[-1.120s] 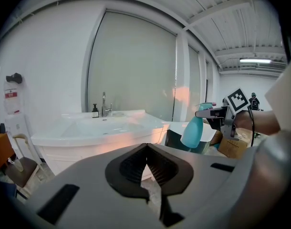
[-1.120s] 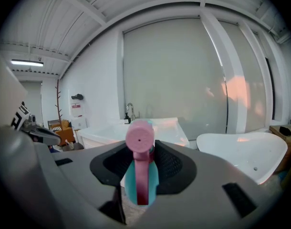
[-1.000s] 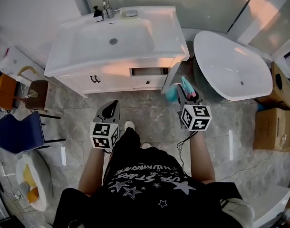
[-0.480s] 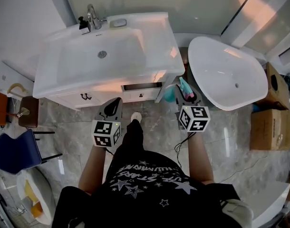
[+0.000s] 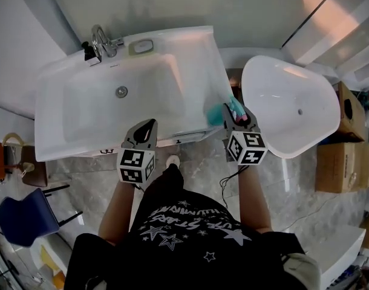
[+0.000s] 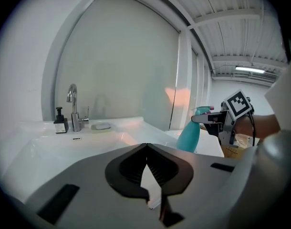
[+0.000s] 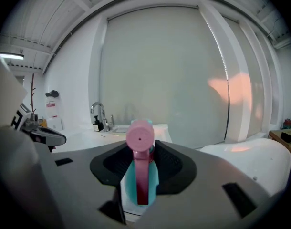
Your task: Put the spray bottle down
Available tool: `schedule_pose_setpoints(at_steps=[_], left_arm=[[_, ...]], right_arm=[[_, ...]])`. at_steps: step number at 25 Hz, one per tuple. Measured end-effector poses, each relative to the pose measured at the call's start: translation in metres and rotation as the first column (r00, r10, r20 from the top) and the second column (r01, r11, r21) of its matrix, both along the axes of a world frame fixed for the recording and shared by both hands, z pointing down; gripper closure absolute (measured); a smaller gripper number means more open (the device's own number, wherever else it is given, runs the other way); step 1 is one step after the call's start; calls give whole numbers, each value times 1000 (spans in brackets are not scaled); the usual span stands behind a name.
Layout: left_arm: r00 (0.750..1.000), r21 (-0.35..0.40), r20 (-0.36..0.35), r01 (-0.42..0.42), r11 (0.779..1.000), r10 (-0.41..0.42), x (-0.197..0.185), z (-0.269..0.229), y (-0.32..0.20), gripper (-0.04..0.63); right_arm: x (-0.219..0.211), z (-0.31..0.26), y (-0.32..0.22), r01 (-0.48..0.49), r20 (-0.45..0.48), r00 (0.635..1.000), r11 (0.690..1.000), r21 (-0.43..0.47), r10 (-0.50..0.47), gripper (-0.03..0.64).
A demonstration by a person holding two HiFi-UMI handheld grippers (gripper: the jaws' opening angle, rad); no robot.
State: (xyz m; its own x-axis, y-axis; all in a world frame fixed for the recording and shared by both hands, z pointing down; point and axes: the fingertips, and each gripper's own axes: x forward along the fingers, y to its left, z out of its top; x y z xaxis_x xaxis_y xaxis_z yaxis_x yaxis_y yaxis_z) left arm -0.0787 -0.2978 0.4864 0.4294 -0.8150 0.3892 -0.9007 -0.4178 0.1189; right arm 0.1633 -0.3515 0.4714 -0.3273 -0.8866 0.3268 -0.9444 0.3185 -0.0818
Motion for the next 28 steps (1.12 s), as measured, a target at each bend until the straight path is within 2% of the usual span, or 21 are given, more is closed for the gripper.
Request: schedule_pose_setpoints(at_steps=[6,13,28], left_arm=[[1000,-26,-6,-30,999,30,-7,8,-67,580],[998,-58,-8,-56,997,55,-13,22,-120,580],[997,-117,-10,-74,990,73,-18,47,-164,580]], right_arm=[[-10,6,-69,-26,-11,1000,1000,-11,25,465],[-17,14,-137,-53,-42,998,998,-20,52,465],[-30,39,-218,-53,-76,996,998,-30,50,465]])
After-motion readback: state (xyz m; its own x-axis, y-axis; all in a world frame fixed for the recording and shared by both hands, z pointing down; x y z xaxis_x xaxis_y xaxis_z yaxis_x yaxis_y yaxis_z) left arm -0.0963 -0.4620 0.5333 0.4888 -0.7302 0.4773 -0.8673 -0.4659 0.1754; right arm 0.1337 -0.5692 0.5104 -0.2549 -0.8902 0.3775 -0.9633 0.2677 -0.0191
